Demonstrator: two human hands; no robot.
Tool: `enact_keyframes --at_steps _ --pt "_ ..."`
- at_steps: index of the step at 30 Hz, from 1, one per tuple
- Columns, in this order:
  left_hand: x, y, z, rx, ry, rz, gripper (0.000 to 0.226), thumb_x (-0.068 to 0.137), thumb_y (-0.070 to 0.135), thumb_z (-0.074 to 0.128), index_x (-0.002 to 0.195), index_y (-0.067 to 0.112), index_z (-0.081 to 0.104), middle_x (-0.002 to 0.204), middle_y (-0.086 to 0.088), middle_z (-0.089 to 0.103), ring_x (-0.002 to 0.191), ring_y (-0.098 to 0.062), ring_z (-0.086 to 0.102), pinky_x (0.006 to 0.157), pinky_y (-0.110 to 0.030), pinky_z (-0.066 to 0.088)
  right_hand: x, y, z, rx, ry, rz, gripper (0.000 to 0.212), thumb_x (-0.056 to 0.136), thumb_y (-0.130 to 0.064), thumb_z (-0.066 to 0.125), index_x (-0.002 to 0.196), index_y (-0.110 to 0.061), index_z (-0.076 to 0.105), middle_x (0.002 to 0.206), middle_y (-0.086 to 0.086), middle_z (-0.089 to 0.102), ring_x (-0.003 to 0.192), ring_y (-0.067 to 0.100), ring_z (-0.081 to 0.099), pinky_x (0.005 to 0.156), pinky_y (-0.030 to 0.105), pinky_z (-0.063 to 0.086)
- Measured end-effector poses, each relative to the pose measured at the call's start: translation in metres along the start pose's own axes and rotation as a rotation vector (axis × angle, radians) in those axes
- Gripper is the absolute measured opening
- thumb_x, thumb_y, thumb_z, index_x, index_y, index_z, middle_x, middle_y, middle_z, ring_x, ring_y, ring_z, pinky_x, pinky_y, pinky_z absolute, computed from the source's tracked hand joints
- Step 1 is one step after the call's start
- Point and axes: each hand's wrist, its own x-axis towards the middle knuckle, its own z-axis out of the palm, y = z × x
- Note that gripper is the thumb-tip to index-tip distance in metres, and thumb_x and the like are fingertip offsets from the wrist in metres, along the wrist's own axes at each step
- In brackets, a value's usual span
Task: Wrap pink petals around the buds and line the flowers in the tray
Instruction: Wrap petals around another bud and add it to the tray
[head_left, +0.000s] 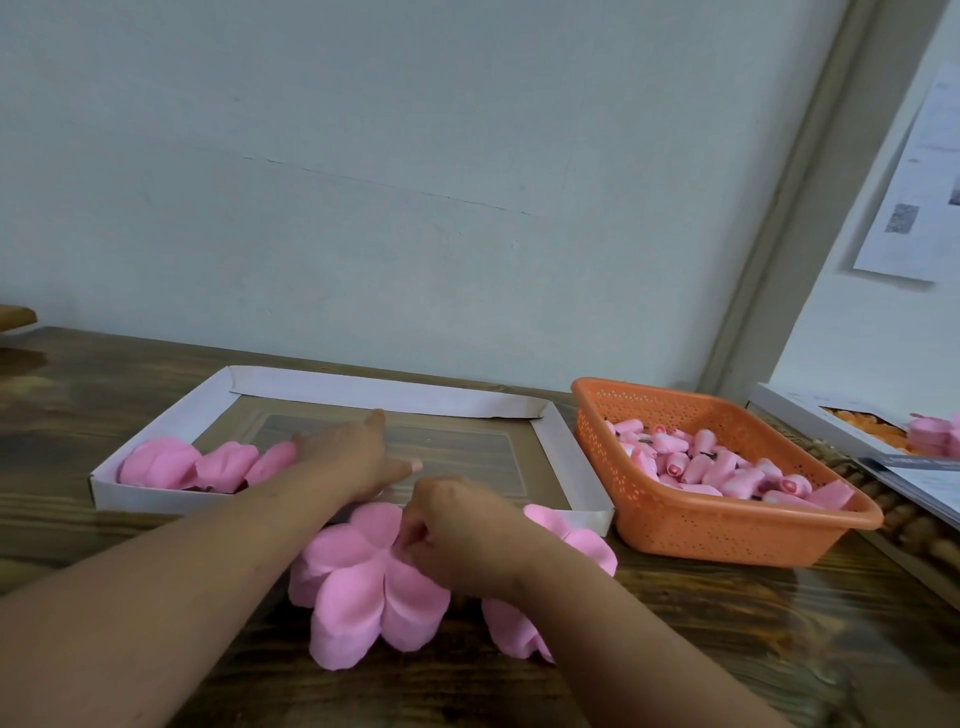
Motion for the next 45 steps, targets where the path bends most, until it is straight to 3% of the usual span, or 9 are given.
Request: enact_keyframes --at_steps 10,14,17,22,26,29,32,34,45 --pt "-0.013 -0.003 -0.003 -0.062 0.026 0.045 0.057 0.084 0.068 0.048 0.119 0.023 0.049 0.100 0.004 0.068 0.105 -0.022 0.059 0.096 -0.043 0.042 -0.028 0.038 -0.036 0.100 0.235 0.230 0.013 0.085 -0.012 0.057 0.086 -0.011 0.070 0.091 0.000 0.067 0.081 0.015 0.059 0.076 0.030 0.048" --pt "-0.024 0.008 -0.016 0.015 0.109 0.039 0.076 0.087 0.069 0.041 0.145 0.021 0.029 0.132 -0.001 0.058 0.123 -0.025 0.051 0.099 -0.043 0.040 -0.045 0.073 -0.044 0.042 0.231 0.375 0.016 0.084 -0.012 0.057 0.083 -0.001 0.069 0.088 0.010 0.069 0.081 0.023 0.061 0.077 0.039 0.051" --pt "-0.035 0.020 -0.025 0.031 0.266 0.101 0.069 0.091 0.063 0.041 0.145 0.022 0.031 0.141 -0.002 0.050 0.130 -0.024 0.044 0.102 -0.042 0.034 -0.050 0.083 -0.034 0.017 0.143 0.426 0.020 0.084 -0.015 0.055 0.089 0.002 0.066 0.094 0.017 0.067 0.092 0.029 0.061 0.079 0.045 0.052" --pt "-0.059 0.041 -0.031 -0.104 0.376 0.248 0.058 0.093 0.052 0.046 0.143 0.022 0.039 0.144 0.002 0.048 0.133 -0.019 0.041 0.104 -0.037 0.032 -0.050 0.086 -0.022 0.005 0.109 0.425 0.019 0.080 -0.014 0.053 0.089 -0.008 0.069 0.092 0.006 0.068 0.083 0.023 0.061 0.070 0.035 0.050" --pt "-0.074 0.049 -0.031 -0.225 0.324 0.302 0.056 0.094 0.048 0.050 0.143 0.023 0.040 0.147 0.001 0.045 0.134 -0.018 0.041 0.105 -0.031 0.033 -0.047 0.086 -0.019 0.006 0.136 0.401 0.016 0.080 -0.012 0.055 0.087 -0.018 0.067 0.087 -0.003 0.062 0.081 0.016 0.059 0.068 0.031 0.050" --pt "-0.082 0.051 -0.027 -0.271 0.261 0.318 0.053 0.094 0.043 0.052 0.142 0.024 0.041 0.144 0.000 0.048 0.131 -0.019 0.043 0.104 -0.033 0.037 -0.046 0.086 -0.018 0.028 0.116 0.361 0.027 0.086 -0.018 0.054 0.111 -0.020 0.064 0.097 -0.003 0.060 0.088 0.014 0.055 0.072 0.029 0.047" --pt "-0.083 0.042 -0.027 -0.277 0.187 0.295 0.033 0.094 0.027 0.057 0.126 0.020 0.061 0.123 -0.001 0.064 0.114 -0.019 0.058 0.093 -0.030 0.045 -0.044 0.086 -0.016 -0.019 0.096 0.336 0.028 0.088 -0.017 0.052 0.113 -0.020 0.064 0.109 -0.001 0.059 0.094 0.014 0.053 0.081 0.032 0.050" --pt "-0.081 0.030 -0.028 -0.203 0.092 0.293 0.018 0.092 0.017 0.056 0.104 0.019 0.070 0.104 0.001 0.069 0.103 -0.018 0.062 0.083 -0.026 0.047 -0.042 0.087 -0.015 -0.035 0.104 0.343 0.025 0.087 -0.016 0.052 0.108 -0.020 0.065 0.108 0.000 0.058 0.091 0.013 0.052 0.080 0.032 0.050" --pt "-0.076 0.007 -0.015 0.124 0.037 0.360 0.024 0.091 0.017 0.050 0.104 0.031 0.066 0.097 0.009 0.052 0.101 -0.017 0.057 0.084 -0.030 0.047 -0.041 0.087 -0.011 -0.073 0.121 0.328 0.023 0.089 -0.019 0.052 0.109 -0.021 0.065 0.108 -0.002 0.058 0.093 0.013 0.052 0.078 0.031 0.049"
